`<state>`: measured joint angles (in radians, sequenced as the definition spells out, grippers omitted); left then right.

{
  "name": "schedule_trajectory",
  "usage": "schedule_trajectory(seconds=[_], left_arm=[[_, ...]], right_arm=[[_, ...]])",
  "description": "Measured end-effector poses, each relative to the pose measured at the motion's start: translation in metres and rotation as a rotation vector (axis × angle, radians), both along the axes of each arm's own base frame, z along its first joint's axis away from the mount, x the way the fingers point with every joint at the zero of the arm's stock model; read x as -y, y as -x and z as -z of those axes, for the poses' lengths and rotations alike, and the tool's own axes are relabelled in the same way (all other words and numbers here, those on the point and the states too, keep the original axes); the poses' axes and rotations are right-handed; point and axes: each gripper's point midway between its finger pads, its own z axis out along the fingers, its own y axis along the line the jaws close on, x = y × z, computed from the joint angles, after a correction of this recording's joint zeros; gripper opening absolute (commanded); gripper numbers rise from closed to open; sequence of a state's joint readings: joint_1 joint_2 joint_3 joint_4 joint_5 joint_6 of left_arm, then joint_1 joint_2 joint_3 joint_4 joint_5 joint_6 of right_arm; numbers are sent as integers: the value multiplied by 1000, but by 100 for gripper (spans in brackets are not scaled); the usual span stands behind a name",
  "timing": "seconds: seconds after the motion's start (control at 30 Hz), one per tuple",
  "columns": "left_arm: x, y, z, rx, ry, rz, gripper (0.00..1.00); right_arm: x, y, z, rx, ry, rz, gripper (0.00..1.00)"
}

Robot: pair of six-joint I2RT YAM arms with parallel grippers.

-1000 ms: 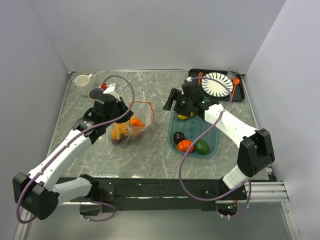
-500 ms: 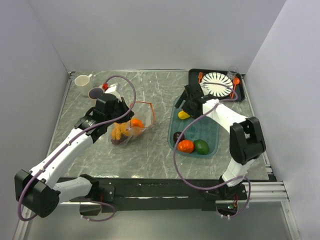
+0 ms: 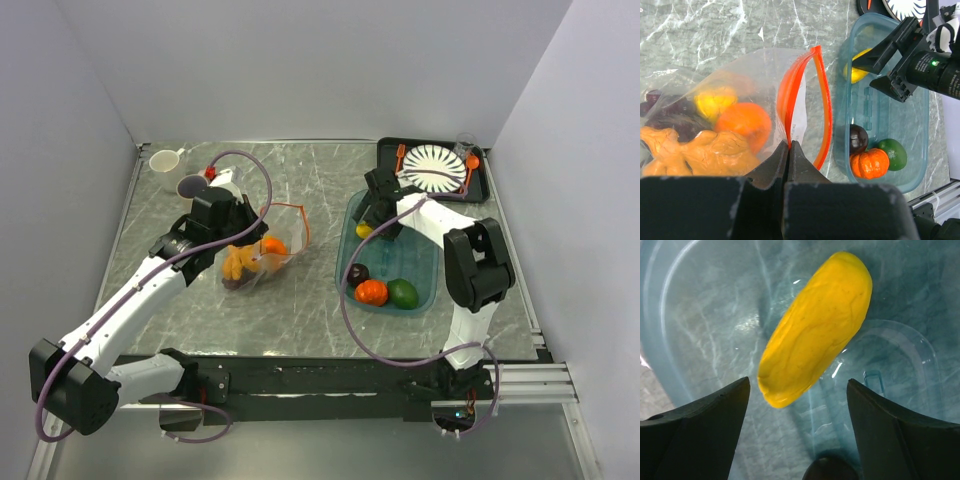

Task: Place the food in the zip-top bag and seal the zipper
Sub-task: Pick up the fake fruit from the bin.

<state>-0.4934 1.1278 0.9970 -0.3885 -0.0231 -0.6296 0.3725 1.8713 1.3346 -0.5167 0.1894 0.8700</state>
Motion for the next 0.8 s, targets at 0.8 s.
schedule_trajectory(seconds=[0.8], left_arm=[[0,0,0,1,0,1,1]], right_arm=[[7,27,-3,39,26,-178,82]])
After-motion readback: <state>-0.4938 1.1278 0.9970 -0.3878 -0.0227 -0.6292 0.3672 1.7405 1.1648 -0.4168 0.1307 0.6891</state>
